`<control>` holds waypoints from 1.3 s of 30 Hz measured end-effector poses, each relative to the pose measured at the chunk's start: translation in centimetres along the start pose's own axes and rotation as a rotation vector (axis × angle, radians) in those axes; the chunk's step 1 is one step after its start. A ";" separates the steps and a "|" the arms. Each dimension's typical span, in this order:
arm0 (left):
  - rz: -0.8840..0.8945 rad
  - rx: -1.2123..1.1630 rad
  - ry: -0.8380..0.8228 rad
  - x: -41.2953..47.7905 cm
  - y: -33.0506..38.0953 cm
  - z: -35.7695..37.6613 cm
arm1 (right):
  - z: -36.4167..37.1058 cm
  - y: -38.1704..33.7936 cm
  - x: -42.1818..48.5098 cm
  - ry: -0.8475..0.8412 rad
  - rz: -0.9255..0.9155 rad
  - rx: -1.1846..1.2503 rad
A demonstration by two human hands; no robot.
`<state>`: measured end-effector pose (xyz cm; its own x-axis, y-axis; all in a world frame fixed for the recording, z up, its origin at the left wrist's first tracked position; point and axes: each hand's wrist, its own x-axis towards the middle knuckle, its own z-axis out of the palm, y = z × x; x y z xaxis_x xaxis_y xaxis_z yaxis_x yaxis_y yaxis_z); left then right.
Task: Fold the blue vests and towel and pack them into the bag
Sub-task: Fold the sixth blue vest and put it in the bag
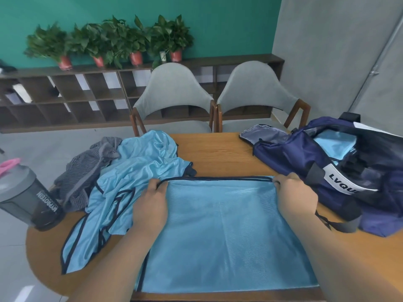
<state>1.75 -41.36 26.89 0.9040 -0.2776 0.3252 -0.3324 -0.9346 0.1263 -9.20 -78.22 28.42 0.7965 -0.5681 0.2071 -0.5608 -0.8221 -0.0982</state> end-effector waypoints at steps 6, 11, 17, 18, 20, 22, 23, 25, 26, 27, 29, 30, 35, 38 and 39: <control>0.151 0.055 0.118 -0.5 2.4 -1.4 | -0.1 -0.1 -0.3 0.132 -0.044 -0.006; 0.123 -0.122 -0.175 -1.8 6.8 -0.5 | 0.5 -3.2 -1.9 0.208 -0.262 0.091; -0.028 -0.027 -0.396 -1.5 7.1 0.8 | 2.7 -3.1 -2.8 -0.047 -0.290 0.103; -0.029 -0.015 -0.407 -1.5 7.1 0.7 | 2.6 -2.9 -2.6 -0.085 -0.301 0.075; -0.019 0.005 -0.420 -1.5 7.1 0.5 | 2.5 -2.8 -2.6 -0.145 -0.313 0.049; -0.006 -0.006 -0.430 -1.1 7.0 0.4 | 2.2 -2.8 -2.5 -0.181 -0.324 0.035; 0.001 -0.023 -0.419 -1.0 6.9 0.4 | 2.0 -2.7 -2.3 -0.198 -0.324 0.046; 0.027 -0.041 -0.355 -0.9 6.8 0.1 | 1.4 -2.6 -2.1 -0.268 -0.318 0.051; 0.044 -0.056 -0.308 -1.1 6.9 -0.1 | 1.1 -2.8 -2.3 -0.288 -0.319 0.030; 0.057 -0.078 -0.267 -1.5 7.2 -0.5 | 0.8 -3.2 -2.9 -0.276 -0.325 0.005; 0.063 -0.132 -0.223 -3.0 8.6 -1.5 | 0.0 -4.9 -5.2 -0.206 -0.353 0.020; 0.069 -0.140 -0.229 -4.0 9.5 -1.7 | -0.1 -5.9 -6.8 -0.197 -0.377 0.058; -0.060 -0.053 -0.347 -8.0 9.2 -1.2 | 0.9 -7.5 -11.7 -0.217 -0.395 0.141; -0.104 -0.031 -0.359 -7.5 5.7 -1.3 | 1.2 -4.7 -10.2 -0.178 -0.320 0.120; -0.101 -0.013 -0.360 -7.3 4.7 -1.5 | 1.2 -3.7 -9.7 -0.167 -0.305 0.108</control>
<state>-6.83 -43.38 26.45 0.9683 -0.2466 -0.0393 -0.2380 -0.9590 0.1536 -14.52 -69.71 25.59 0.9544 -0.2870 0.0819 -0.2715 -0.9489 -0.1609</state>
